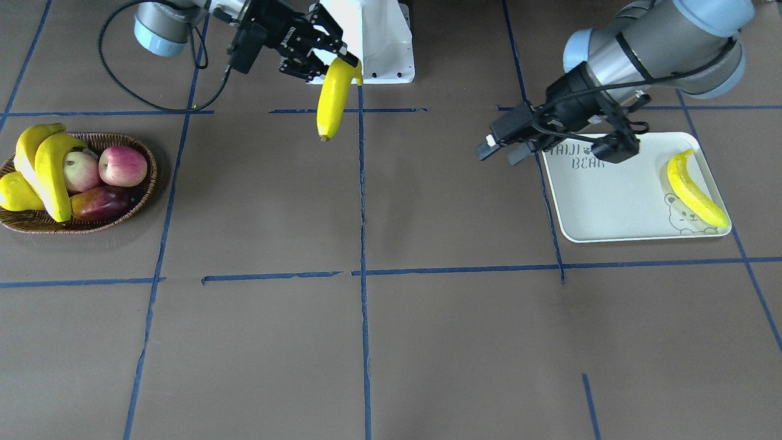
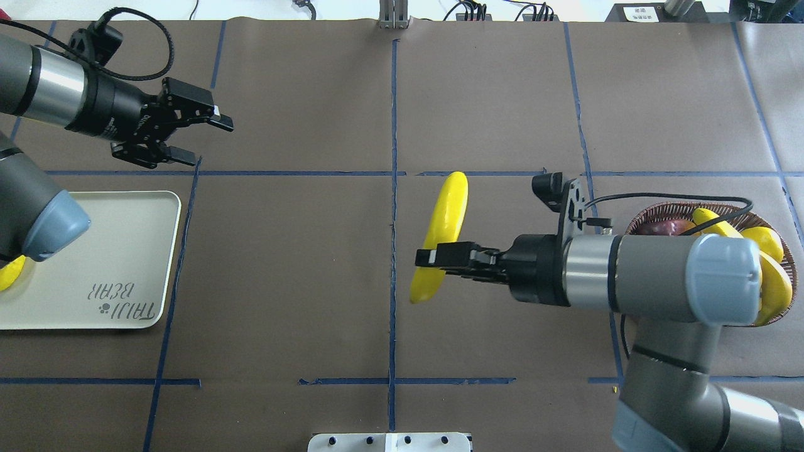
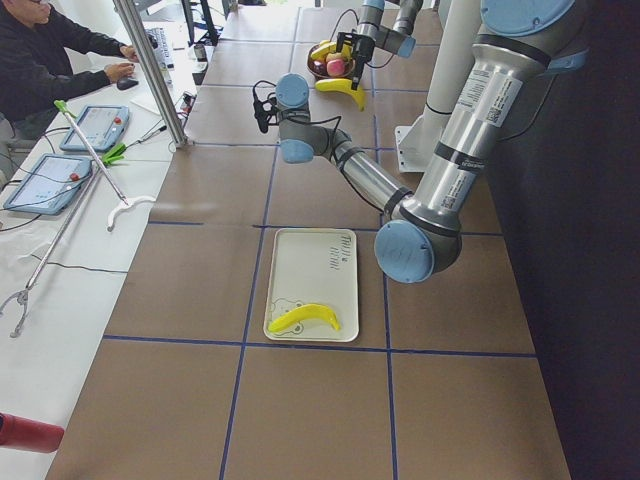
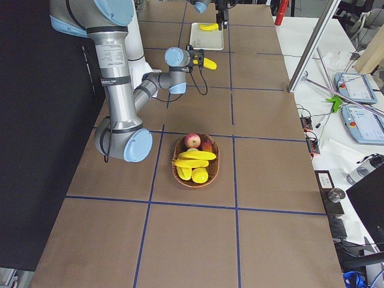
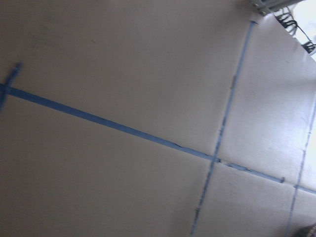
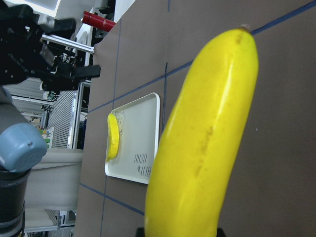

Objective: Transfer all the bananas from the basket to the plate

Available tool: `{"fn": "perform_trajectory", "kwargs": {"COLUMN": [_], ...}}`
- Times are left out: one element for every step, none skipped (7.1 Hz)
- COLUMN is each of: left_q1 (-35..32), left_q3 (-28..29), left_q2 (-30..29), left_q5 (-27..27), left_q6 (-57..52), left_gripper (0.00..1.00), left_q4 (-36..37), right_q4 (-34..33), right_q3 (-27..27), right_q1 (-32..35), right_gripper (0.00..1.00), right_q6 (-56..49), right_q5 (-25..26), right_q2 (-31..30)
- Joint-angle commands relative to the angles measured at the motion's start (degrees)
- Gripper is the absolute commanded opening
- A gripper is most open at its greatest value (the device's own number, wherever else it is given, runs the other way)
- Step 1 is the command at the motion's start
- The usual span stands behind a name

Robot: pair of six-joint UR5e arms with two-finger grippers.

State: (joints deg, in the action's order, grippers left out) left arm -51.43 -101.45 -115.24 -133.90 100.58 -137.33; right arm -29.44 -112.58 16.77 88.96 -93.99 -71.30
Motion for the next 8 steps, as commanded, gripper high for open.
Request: {"fn": "perform_trajectory", "kwargs": {"left_q1": [4.6,8.6,10.5,12.3,13.1,13.7,14.0,13.9], "left_q3": [-0.3,-0.3,-0.3,-1.4,-1.6,-1.6,-1.6,-1.6], "left_q2": [-4.1,-4.4,-5.0,-5.7,-6.8,-7.2,-7.2,-7.2], "left_q5": [0.0,0.3,0.3,0.3,0.3,0.4,0.5,0.4], "left_q6": [2.3,2.2,2.1,2.1,2.1,2.0,1.8,1.5], "left_gripper": [1.00,1.00,1.00,1.00,1.00,1.00,0.99,0.99], "left_q4": [-0.4,-0.6,-0.7,-0.8,-0.8,-0.8,-0.8,-0.8], "right_q4": [0.4,0.4,0.7,0.8,0.8,0.8,0.9,1.1], "right_q3": [0.6,0.7,0.5,0.6,0.7,0.7,0.6,0.6], "right_q1": [-4.5,-4.6,-4.6,-4.6,-4.7,-4.8,-4.7,-4.8], "right_gripper": [0.03,0.03,0.03,0.03,0.03,0.03,0.03,0.03], "right_q6": [-2.0,-2.0,-2.0,-2.0,-1.9,-1.9,-1.9,-1.8], "right_q5": [4.3,4.3,4.3,4.4,4.4,4.4,4.4,4.4], "right_q2": [3.2,3.9,4.0,4.6,4.6,4.8,4.8,4.8]}}
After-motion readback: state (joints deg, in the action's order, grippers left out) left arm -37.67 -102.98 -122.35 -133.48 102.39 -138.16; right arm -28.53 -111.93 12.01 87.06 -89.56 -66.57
